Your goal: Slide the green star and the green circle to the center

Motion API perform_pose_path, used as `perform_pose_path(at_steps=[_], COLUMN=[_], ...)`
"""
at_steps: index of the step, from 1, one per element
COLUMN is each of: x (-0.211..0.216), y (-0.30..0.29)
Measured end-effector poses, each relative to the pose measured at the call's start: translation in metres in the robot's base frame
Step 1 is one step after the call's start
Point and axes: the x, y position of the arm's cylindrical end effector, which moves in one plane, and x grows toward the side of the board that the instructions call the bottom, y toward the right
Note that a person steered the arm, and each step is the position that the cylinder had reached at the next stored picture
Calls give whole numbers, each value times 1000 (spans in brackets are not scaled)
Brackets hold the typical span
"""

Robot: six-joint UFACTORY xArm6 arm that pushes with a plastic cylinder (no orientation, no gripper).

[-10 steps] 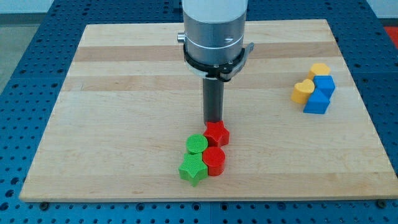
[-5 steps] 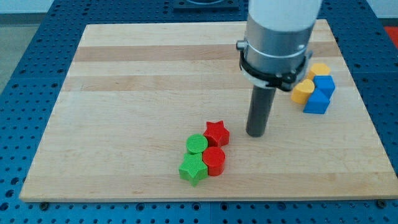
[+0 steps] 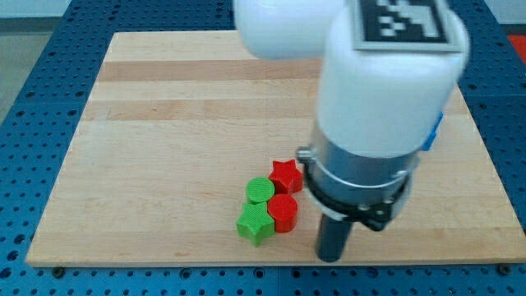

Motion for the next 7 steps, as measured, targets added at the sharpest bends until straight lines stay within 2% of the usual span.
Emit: perform_pose_path(at_steps=[3, 6, 7], x=[-1, -66, -64], y=[-48, -75, -79])
